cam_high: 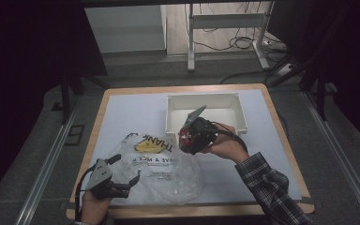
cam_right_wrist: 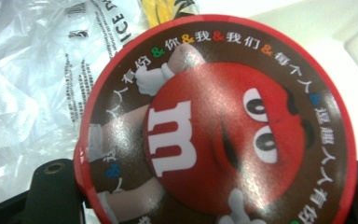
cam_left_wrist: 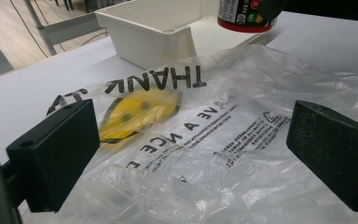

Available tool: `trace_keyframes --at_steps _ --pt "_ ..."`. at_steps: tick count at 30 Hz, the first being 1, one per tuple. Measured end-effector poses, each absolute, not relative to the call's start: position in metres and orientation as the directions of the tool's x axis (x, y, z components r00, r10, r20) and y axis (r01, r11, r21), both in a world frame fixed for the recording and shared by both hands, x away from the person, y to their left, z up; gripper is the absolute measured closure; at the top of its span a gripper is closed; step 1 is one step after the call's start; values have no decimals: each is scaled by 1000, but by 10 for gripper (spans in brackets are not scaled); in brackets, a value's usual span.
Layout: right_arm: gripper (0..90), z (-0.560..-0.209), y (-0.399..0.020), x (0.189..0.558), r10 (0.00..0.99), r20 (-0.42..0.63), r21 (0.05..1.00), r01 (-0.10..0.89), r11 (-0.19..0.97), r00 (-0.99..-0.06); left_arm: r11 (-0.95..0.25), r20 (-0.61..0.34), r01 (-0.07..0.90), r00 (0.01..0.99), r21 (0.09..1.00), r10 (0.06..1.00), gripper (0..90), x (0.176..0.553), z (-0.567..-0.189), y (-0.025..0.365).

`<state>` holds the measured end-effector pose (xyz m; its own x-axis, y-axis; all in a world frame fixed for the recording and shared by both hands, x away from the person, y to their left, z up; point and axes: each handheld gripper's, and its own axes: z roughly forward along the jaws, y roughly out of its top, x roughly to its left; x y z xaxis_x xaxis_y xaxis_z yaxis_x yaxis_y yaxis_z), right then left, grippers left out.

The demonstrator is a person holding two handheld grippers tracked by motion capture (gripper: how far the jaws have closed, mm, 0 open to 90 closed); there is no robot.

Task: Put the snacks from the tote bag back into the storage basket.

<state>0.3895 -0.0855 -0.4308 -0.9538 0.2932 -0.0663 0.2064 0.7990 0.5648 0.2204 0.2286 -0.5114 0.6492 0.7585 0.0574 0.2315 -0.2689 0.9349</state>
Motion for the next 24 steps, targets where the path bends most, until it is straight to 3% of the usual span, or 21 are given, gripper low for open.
trace_keyframes --at_steps 24 --pt "259 -430 -87 412 293 -83 572 195 797 -952 -269 57 231 649 935 759 24 220 -511 229"
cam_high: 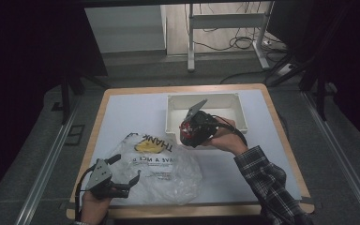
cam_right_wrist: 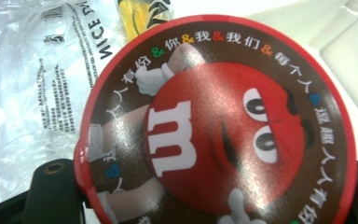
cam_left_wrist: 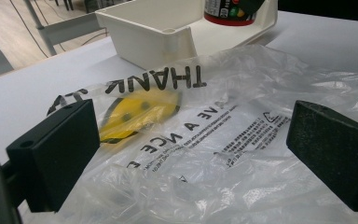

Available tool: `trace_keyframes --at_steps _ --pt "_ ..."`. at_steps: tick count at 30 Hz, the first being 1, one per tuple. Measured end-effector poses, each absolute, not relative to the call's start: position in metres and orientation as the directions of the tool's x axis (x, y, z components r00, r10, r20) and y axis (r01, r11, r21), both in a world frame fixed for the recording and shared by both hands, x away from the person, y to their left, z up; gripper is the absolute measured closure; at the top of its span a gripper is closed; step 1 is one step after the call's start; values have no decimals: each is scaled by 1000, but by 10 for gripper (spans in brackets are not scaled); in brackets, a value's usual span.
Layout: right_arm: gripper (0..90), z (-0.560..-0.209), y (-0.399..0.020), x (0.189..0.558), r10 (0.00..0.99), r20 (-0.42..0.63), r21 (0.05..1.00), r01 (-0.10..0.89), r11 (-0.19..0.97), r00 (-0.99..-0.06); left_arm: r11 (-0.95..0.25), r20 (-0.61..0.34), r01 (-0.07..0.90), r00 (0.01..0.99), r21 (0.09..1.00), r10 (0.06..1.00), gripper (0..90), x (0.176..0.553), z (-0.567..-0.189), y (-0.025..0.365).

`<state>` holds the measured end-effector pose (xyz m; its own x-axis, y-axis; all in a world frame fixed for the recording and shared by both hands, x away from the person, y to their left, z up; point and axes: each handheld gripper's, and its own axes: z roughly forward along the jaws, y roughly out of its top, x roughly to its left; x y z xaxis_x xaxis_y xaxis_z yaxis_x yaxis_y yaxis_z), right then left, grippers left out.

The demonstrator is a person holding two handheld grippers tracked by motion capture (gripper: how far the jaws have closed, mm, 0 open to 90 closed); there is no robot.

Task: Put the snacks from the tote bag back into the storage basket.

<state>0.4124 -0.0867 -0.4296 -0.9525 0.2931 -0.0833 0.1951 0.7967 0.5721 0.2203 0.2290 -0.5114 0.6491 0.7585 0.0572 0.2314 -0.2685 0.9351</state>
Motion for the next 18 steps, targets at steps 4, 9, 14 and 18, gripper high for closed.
trace_keyframes --at_steps 4,9,14,18 --pt "259 -431 -85 417 291 -86 570 193 799 -953 -268 57 231 649 935 758 24 220 -511 229" --pt "259 -434 -84 424 296 -85 568 198 799 -951 -274 62 230 650 934 758 24 220 -511 230" --pt "259 -436 -84 432 299 -83 569 201 797 -951 -273 62 230 649 934 758 24 220 -511 229" --pt "259 -437 -83 437 299 -84 575 199 793 -950 -273 62 230 649 934 758 24 220 -511 230"
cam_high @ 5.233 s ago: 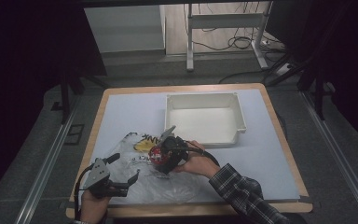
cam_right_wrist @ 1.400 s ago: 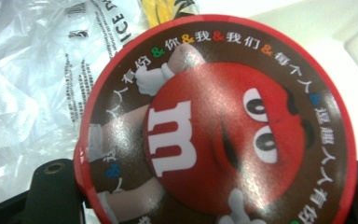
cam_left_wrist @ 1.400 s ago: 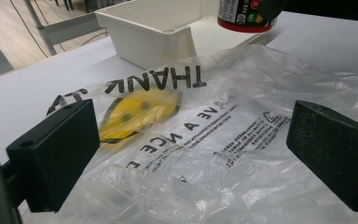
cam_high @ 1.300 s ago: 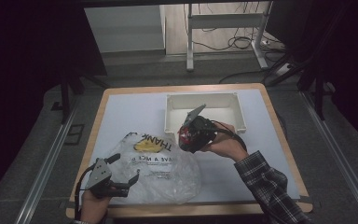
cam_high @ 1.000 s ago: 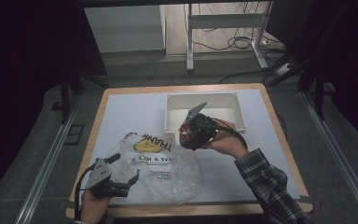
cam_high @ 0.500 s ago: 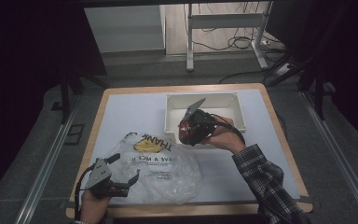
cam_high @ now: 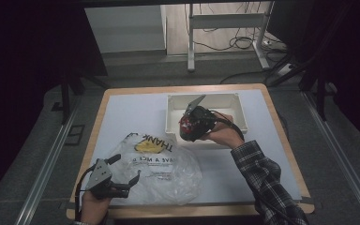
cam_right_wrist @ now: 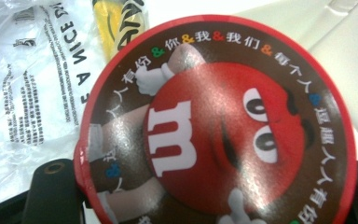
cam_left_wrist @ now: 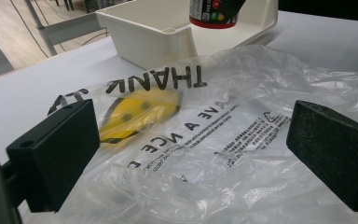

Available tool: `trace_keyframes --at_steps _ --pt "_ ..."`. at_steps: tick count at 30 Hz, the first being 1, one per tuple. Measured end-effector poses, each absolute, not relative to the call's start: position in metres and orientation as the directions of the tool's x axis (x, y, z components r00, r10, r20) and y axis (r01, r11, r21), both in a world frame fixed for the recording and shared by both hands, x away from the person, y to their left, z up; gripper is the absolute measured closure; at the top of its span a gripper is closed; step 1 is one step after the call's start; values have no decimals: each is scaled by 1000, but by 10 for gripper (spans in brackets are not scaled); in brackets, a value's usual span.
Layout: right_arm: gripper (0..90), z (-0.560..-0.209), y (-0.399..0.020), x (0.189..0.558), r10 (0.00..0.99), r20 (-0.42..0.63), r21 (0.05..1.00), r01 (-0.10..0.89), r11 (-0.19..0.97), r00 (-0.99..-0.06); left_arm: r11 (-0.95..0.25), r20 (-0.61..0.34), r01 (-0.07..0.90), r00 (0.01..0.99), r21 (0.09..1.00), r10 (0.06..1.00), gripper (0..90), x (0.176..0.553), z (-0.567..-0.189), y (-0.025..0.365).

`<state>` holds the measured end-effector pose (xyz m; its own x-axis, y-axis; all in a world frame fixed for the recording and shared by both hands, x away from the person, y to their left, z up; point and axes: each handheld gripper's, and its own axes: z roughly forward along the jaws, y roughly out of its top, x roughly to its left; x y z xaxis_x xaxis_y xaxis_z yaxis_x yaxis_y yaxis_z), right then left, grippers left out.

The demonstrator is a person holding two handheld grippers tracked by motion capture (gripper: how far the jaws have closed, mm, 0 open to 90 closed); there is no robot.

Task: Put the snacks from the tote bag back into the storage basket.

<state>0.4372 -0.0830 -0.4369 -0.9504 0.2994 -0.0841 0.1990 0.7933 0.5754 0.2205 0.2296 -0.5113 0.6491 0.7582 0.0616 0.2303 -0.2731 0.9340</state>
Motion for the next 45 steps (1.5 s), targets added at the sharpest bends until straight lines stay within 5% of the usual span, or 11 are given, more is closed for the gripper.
trace_keyframes --at_steps 45 --pt "259 -468 -51 486 220 -102 531 134 837 -970 -267 57 231 648 936 759 24 220 -511 230"
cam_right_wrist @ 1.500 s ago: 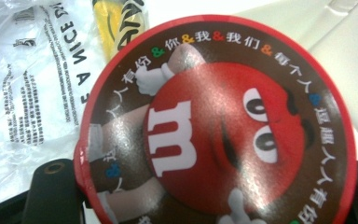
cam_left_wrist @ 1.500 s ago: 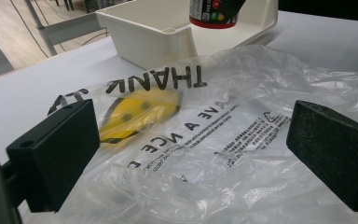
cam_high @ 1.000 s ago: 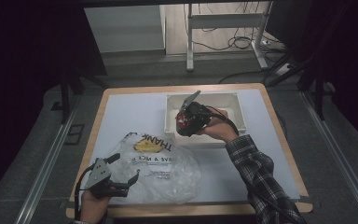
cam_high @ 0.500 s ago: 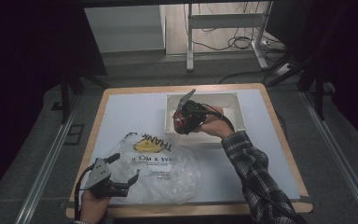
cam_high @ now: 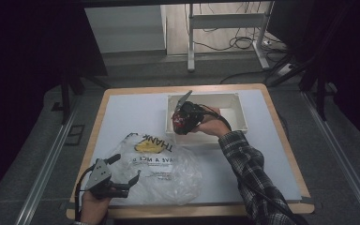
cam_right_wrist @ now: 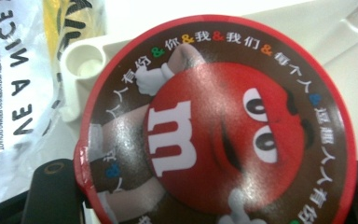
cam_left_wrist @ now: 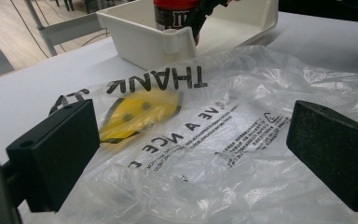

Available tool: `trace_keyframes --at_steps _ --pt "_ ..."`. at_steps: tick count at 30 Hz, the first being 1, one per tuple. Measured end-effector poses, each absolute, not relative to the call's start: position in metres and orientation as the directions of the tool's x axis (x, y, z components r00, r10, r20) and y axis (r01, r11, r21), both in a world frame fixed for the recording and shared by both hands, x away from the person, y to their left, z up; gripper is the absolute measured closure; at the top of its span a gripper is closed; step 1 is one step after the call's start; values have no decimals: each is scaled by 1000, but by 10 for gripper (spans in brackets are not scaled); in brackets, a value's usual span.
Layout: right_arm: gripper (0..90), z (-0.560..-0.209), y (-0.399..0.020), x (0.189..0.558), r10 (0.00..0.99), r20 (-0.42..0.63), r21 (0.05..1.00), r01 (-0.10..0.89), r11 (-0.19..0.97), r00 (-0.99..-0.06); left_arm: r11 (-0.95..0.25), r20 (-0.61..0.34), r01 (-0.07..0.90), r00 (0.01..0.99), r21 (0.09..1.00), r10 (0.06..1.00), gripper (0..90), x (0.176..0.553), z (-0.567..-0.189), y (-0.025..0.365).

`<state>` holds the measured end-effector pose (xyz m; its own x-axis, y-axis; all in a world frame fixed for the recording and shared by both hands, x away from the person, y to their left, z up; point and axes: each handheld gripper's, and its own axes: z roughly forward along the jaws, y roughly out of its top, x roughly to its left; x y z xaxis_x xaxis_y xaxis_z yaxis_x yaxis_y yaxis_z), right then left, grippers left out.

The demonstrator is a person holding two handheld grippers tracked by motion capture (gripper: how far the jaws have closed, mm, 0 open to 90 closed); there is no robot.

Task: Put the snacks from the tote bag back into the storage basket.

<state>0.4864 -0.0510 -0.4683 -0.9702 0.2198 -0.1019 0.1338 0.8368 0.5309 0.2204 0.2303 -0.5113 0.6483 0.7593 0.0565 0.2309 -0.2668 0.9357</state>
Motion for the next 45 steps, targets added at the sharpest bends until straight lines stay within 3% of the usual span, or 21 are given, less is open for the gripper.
trace_keyframes --at_steps 45 --pt "256 -504 -35 513 200 -92 501 128 856 -975 -268 57 230 649 936 759 24 220 -511 230"
